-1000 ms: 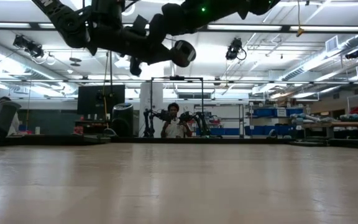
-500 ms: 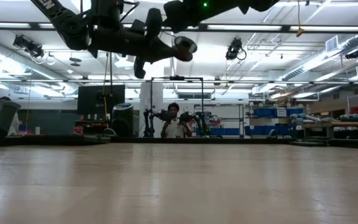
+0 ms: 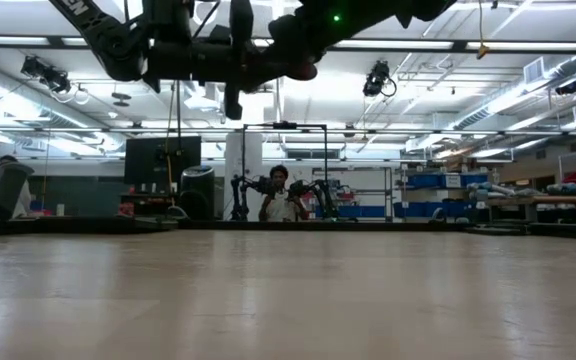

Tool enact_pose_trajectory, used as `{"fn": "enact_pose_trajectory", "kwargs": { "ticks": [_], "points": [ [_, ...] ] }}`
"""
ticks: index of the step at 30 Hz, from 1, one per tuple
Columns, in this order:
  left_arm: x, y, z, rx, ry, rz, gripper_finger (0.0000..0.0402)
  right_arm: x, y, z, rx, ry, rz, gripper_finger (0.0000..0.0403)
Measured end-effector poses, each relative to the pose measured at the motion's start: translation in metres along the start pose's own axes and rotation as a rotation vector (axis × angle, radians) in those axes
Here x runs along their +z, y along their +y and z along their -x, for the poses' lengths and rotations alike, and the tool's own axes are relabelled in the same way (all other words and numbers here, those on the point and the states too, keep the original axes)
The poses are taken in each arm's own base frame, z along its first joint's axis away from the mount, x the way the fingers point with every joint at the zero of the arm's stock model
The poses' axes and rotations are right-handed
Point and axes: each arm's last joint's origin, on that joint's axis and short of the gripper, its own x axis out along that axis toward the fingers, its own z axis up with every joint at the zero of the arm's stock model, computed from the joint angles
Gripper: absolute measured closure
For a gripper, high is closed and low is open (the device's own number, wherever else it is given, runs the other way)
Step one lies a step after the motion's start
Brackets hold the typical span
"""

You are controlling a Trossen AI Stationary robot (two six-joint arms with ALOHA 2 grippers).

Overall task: Coil cords
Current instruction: Coil the red wire onto the spool

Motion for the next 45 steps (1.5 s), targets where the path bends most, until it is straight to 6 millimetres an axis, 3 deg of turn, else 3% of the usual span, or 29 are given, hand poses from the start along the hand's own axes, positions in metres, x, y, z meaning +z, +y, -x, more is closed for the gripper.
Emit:
{"fn": "enact_pose_trajectory", "kwargs": {
  "ticks": [10,19,27,31,39,45],
  "points": [
    [0.007,0.010,0.001,-0.026,0.009,0.033,0.0401,-0.002,0.007,0.014,0.044,0.120,0.108,0.0403],
    [0.014,0.020,0.003,-0.028,0.011,-0.009,0.0401,-0.005,0.000,0.045,0.199,0.261,0.225,0.0399],
    [0.015,0.022,0.003,-0.055,0.030,-0.015,0.0401,-0.011,-0.008,0.053,0.279,0.299,0.610,0.0397],
    [0.014,0.021,0.004,-0.106,0.065,-0.015,0.0401,-0.016,-0.017,0.051,0.189,0.396,0.797,0.0398],
    [0.014,0.027,0.005,-0.099,0.107,-0.072,0.0401,-0.017,-0.035,0.055,0.016,0.521,0.764,0.0399],
    [0.014,0.027,0.005,-0.108,0.104,-0.160,0.0401,-0.012,-0.050,0.055,-0.146,0.522,0.586,0.0398]
  ]
}}
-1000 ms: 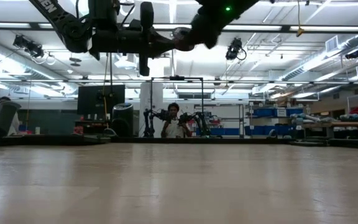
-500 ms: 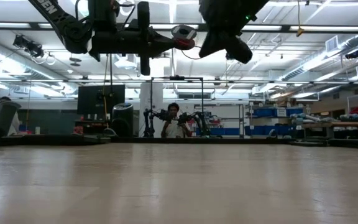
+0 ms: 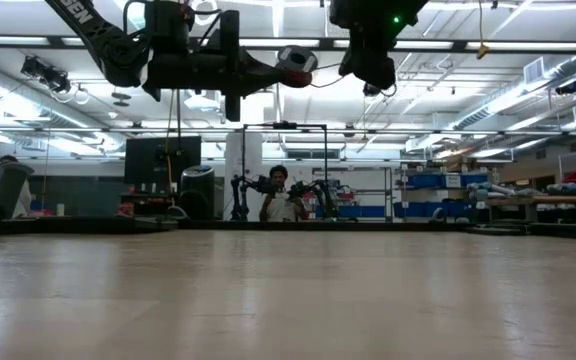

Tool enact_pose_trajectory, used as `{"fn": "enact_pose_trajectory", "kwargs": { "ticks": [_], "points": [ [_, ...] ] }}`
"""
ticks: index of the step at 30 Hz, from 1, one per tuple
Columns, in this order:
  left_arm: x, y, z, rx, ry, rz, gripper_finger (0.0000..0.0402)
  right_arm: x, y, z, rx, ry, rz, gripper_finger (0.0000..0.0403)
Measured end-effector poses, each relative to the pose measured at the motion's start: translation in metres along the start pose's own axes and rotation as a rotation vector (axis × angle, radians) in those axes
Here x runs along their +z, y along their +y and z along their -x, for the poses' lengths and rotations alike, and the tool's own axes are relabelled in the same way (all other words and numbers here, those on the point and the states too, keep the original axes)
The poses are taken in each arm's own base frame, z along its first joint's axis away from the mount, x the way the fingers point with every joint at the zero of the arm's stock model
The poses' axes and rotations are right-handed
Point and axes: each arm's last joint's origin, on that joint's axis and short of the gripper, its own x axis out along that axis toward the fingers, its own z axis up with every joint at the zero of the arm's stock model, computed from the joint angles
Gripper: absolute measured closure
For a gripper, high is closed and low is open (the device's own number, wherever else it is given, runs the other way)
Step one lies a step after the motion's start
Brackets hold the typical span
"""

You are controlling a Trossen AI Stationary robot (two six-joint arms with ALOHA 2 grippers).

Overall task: Coil cords
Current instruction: Coil the red wire onto the spool

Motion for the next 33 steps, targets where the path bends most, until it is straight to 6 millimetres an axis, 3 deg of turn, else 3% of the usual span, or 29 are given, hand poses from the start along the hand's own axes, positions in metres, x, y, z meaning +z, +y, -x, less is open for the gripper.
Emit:
{"fn": "enact_pose_trajectory", "kwargs": {
  "ticks": [10,17,20,24,28,33],
  "points": [
    [-0.006,0.003,0.000,0.045,0.061,-0.080,0.0401,0.009,-0.015,0.001,-0.067,-0.103,-0.331,0.0398],
    [-0.011,0.005,0.001,0.063,0.101,-0.090,0.0401,0.008,-0.003,0.000,0.141,-0.198,-0.375,0.0363],
    [-0.014,0.006,0.001,0.073,0.134,-0.115,0.0401,0.004,0.002,0.000,0.200,-0.162,-0.419,0.0325],
    [-0.021,0.008,0.003,0.085,0.214,-0.155,0.0401,-0.005,0.001,0.000,0.142,-0.053,-0.460,0.0287],
    [-0.031,0.010,0.005,0.089,0.318,-0.150,0.0401,-0.010,0.000,0.002,0.224,-0.054,-0.572,0.0277],
    [-0.046,0.008,0.008,0.099,0.452,-0.104,0.0401,-0.017,0.016,-0.004,0.408,0.001,-0.678,0.0282]
  ]
}}
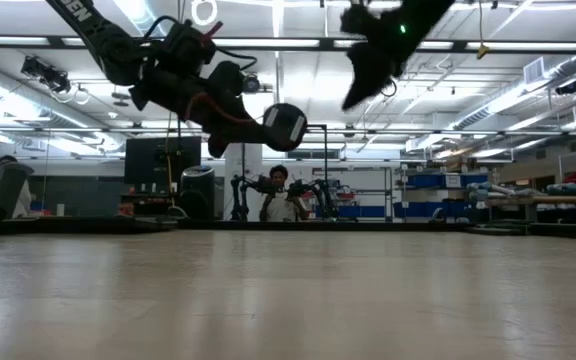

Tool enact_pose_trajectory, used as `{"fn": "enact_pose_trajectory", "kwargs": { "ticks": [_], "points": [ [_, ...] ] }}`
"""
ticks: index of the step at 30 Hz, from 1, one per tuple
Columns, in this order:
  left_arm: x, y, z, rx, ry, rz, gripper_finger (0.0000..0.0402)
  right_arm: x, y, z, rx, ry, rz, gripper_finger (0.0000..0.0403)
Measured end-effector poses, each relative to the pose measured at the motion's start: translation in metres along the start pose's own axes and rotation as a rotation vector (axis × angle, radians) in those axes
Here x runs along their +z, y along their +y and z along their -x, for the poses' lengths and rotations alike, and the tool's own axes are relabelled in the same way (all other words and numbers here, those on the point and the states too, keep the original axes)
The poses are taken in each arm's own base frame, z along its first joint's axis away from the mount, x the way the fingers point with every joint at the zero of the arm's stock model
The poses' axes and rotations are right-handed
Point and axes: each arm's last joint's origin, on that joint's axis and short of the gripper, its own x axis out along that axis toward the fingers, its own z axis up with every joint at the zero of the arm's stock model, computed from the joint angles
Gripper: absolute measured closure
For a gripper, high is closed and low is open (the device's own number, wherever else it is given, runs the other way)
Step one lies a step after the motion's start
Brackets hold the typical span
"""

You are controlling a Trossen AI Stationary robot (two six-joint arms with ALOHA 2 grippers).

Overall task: Coil cords
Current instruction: Coil the red wire onto the spool

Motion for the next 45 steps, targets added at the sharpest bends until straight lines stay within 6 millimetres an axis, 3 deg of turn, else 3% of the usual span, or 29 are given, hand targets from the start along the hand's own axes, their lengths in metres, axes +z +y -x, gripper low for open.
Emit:
{"fn": "enact_pose_trajectory", "kwargs": {
  "ticks": [2,7,13,16,21,26,34,45],
  "points": [
    [-0.004,-0.005,-0.002,-0.012,0.031,-0.020,0.0401,-0.016,0.007,-0.009,0.091,0.041,-0.017,0.0285],
    [-0.007,-0.015,-0.005,-0.033,0.050,-0.090,0.0401,-0.048,0.026,-0.031,0.288,-0.058,-0.084,0.0294],
    [-0.008,-0.026,-0.008,-0.051,0.043,-0.222,0.0401,-0.080,0.043,-0.041,0.550,-0.368,-0.195,0.0303],
    [-0.006,-0.030,-0.009,-0.028,0.013,-0.290,0.0401,-0.093,0.045,-0.042,0.557,-0.494,-0.230,0.0304],
    [-0.002,-0.036,-0.010,-0.029,-0.041,-0.322,0.0401,-0.113,0.050,-0.056,0.521,-0.448,-0.293,0.0303],
    [0.004,-0.041,-0.010,-0.046,-0.110,-0.345,0.0401,-0.119,0.060,-0.074,0.558,-0.475,-0.359,0.0304],
    [0.010,-0.044,-0.009,-0.054,-0.178,-0.358,0.0401,-0.120,0.071,-0.089,0.655,-0.558,-0.301,0.0303],
    [0.012,-0.048,-0.010,-0.050,-0.203,-0.335,0.0401,-0.113,0.073,-0.094,0.627,-0.592,-0.223,0.0303]
  ]
}}
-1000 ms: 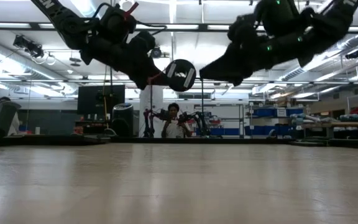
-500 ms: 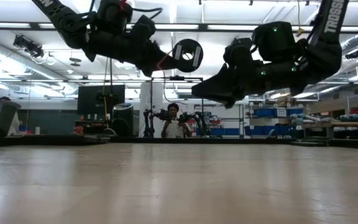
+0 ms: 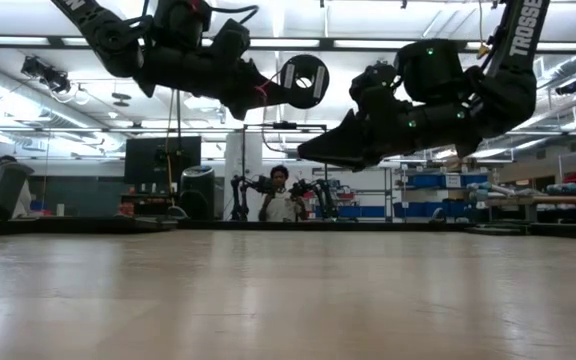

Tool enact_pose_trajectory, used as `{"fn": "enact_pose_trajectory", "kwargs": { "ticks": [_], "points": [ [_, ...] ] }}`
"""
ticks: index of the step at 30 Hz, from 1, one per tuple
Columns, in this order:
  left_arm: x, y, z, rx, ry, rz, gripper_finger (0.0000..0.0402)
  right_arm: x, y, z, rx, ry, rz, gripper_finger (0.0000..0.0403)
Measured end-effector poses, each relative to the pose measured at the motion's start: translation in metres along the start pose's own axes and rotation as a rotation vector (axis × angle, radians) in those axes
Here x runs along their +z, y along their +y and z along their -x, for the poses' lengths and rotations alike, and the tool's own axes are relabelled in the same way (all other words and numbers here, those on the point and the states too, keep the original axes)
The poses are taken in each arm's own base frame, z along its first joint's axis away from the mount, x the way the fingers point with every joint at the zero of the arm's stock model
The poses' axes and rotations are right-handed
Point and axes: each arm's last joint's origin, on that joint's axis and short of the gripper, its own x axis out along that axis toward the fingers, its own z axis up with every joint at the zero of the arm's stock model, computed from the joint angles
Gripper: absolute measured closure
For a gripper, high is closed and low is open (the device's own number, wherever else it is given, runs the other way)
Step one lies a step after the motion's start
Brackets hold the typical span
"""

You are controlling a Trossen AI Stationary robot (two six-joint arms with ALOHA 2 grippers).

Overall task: Coil cords
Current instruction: Coil the red wire onto the spool

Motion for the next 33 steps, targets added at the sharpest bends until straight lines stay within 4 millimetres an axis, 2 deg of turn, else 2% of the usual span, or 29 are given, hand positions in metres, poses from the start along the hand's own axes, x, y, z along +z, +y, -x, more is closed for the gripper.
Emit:
{"fn": "enact_pose_trajectory", "kwargs": {
  "ticks": [8,18,33],
  "points": [
    [0.002,-0.004,-0.001,0.004,-0.017,-0.006,0.0401,-0.005,-0.001,0.000,-0.020,0.055,0.032,0.0303],
    [0.005,-0.010,-0.002,0.013,-0.042,-0.014,0.0401,-0.003,0.002,-0.001,-0.019,0.038,0.037,0.0310],
    [0.006,-0.009,-0.002,0.032,-0.050,0.014,0.0401,0.006,0.014,-0.008,0.020,-0.002,0.082,0.0316]
  ]
}}
